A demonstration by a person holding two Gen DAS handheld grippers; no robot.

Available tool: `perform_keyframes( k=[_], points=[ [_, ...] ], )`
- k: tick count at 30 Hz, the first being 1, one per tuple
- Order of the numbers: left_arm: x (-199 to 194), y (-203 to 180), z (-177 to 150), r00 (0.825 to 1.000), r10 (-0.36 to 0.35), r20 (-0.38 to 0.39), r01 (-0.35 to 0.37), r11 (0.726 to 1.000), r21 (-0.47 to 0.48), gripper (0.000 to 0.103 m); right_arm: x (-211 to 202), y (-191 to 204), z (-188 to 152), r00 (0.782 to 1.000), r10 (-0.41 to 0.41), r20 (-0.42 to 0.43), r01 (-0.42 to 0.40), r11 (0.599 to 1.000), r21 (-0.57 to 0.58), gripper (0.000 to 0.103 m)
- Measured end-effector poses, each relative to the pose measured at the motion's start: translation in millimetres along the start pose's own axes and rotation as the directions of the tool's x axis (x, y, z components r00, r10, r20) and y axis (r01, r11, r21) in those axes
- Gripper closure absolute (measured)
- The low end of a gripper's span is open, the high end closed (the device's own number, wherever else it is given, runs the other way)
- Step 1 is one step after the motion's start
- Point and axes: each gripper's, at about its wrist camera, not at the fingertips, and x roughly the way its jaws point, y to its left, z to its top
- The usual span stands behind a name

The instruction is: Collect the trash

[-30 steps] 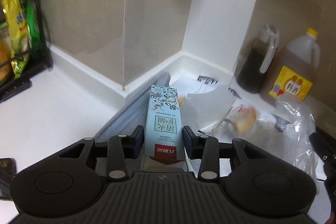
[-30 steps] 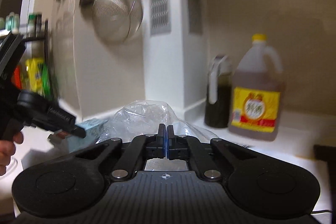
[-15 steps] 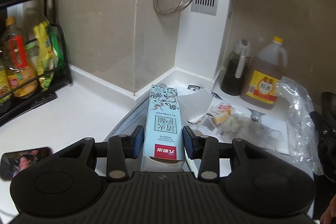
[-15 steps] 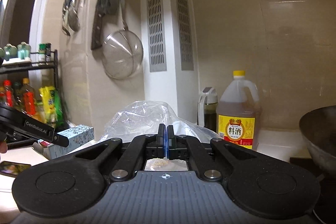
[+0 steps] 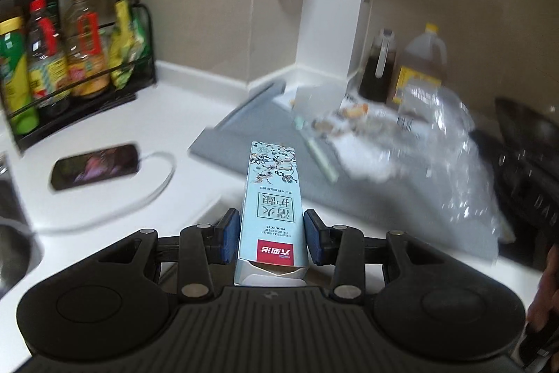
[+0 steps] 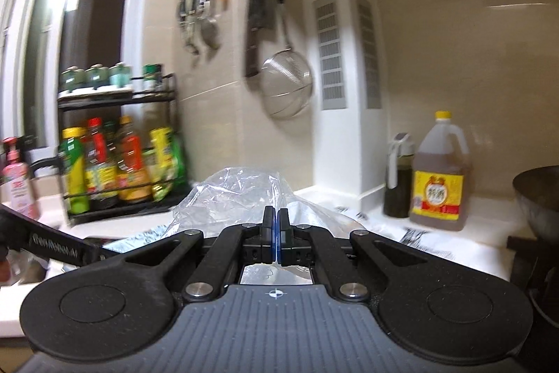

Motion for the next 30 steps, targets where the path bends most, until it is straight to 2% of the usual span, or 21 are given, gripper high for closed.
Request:
perform_keyframes(
  k=[7,15,30],
  points=[
    [-39,19,-57,0.998,0.030,-0.053,-0.030,1.000,-0.003,0.058,-35,34,-19,0.994,0.082,-0.070,-0.083,0.997,-0.008,0.103],
    [-75,30,-105,0.995,0.059,-0.079,-0.062,0.998,-0.030,0.058,-66,67,-43,0.977,0.156,-0.146,-0.159,0.987,-0.011,0.103],
    [-104,25,-165,0.991,0.080,-0.111,-0.085,0.996,-0.034,0.058,-109,101,-88,0.945,0.180,-0.272,-0.187,0.982,-0.001,0.103]
  ],
)
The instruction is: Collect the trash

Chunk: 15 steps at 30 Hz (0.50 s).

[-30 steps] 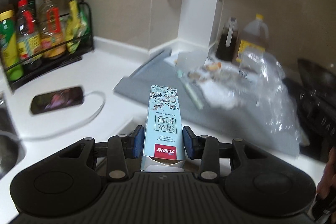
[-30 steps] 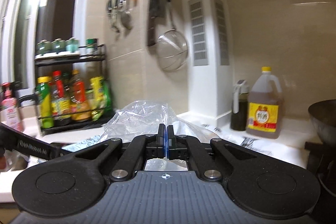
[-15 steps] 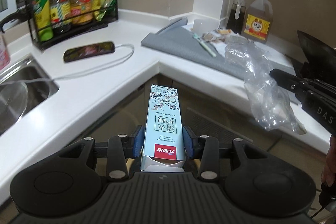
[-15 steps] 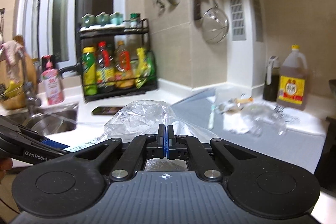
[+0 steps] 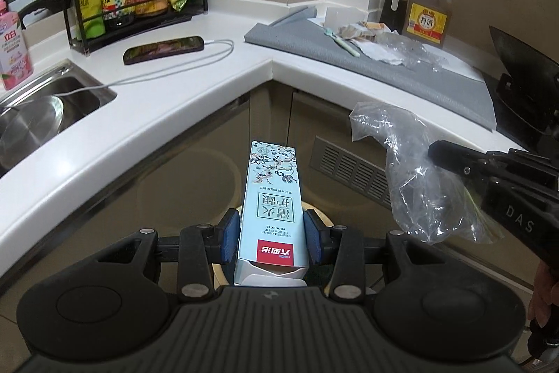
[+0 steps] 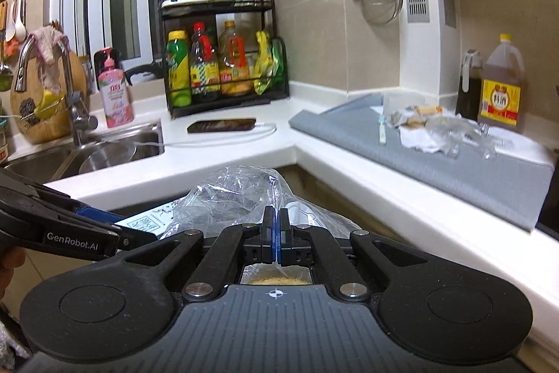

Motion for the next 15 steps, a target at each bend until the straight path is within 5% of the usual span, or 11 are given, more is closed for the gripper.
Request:
perform_keyframes(
  k=[15],
  points=[
    [-4.6,5.7,-10.8,1.000,0.010,-0.003,-0.010,1.000,-0.019,0.058,-1.6,10.9,-8.5,0.999,0.009,-0.040,-0.009,1.000,-0.012,0.103]
  ],
)
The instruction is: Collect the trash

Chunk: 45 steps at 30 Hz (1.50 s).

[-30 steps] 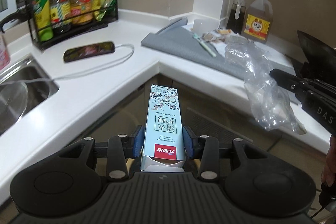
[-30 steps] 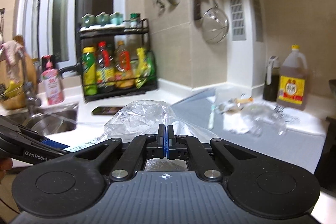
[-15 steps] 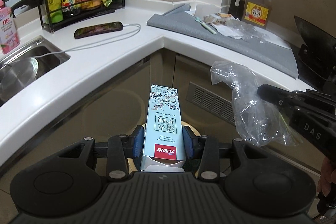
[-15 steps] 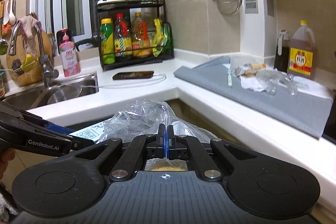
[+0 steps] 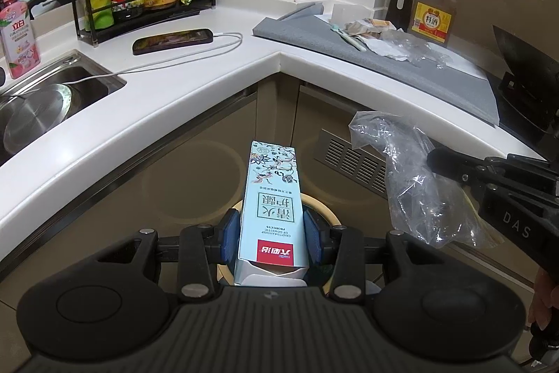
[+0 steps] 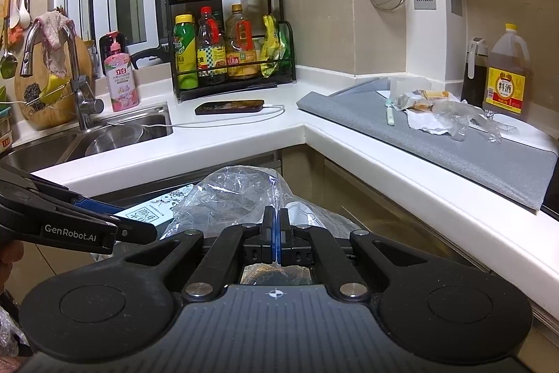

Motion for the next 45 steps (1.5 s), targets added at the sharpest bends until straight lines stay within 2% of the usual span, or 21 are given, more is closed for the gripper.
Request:
perform_keyframes(
  k=[26,35,45],
  points=[
    [27,4,5,0.999,0.011,-0.045,-0.011,1.000,-0.008,0.058,33,-4,0,0.998,0.015,-0.063,-0.014,1.000,0.013,0.103],
    [59,6,10,0.996,0.026,-0.086,-0.026,1.000,0.004,0.058,67,-15,-10,0.991,0.031,-0.129,-0.023,0.998,0.063,0.103],
    [114,14,8,0.981,0.051,-0.188,-0.050,0.999,0.008,0.058,114,-26,-25,0.975,0.041,-0.218,-0.023,0.996,0.086,0.103]
  ],
)
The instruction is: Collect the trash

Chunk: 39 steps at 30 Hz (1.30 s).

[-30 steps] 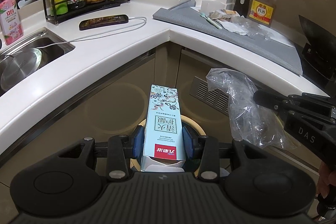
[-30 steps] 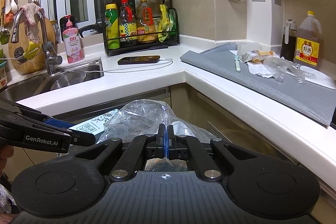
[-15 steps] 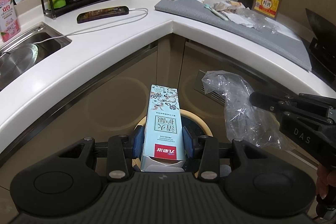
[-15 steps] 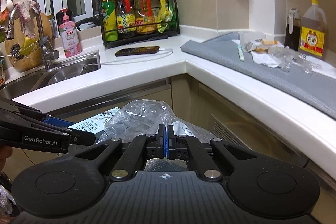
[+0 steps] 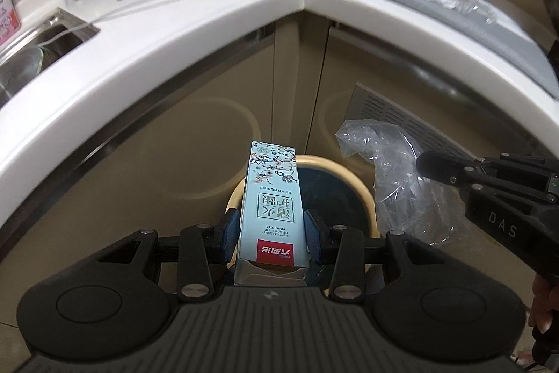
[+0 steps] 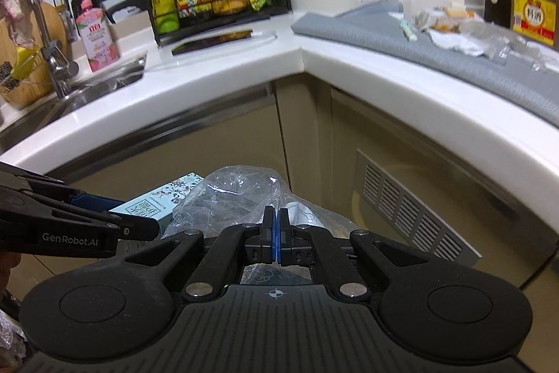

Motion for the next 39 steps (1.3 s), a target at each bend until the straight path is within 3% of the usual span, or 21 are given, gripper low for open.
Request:
perform_keyframes(
  k=[18,32,39],
  points=[
    [84,0,9,0.990,0.012,-0.141,-0.010,1.000,0.018,0.058,88,-17,-11,0.990,0.041,-0.132,-0.034,0.998,0.056,0.103],
    [167,1,13,0.965,0.006,-0.261,0.005,0.999,0.042,0.058,162,-39,-38,0.974,0.113,-0.196,-0.087,0.987,0.138,0.103],
    [209,1,10,0.945,0.006,-0.326,0.014,0.998,0.057,0.058,197,-50,-52,0.960,0.102,-0.259,-0.057,0.983,0.174,0.102]
  ],
)
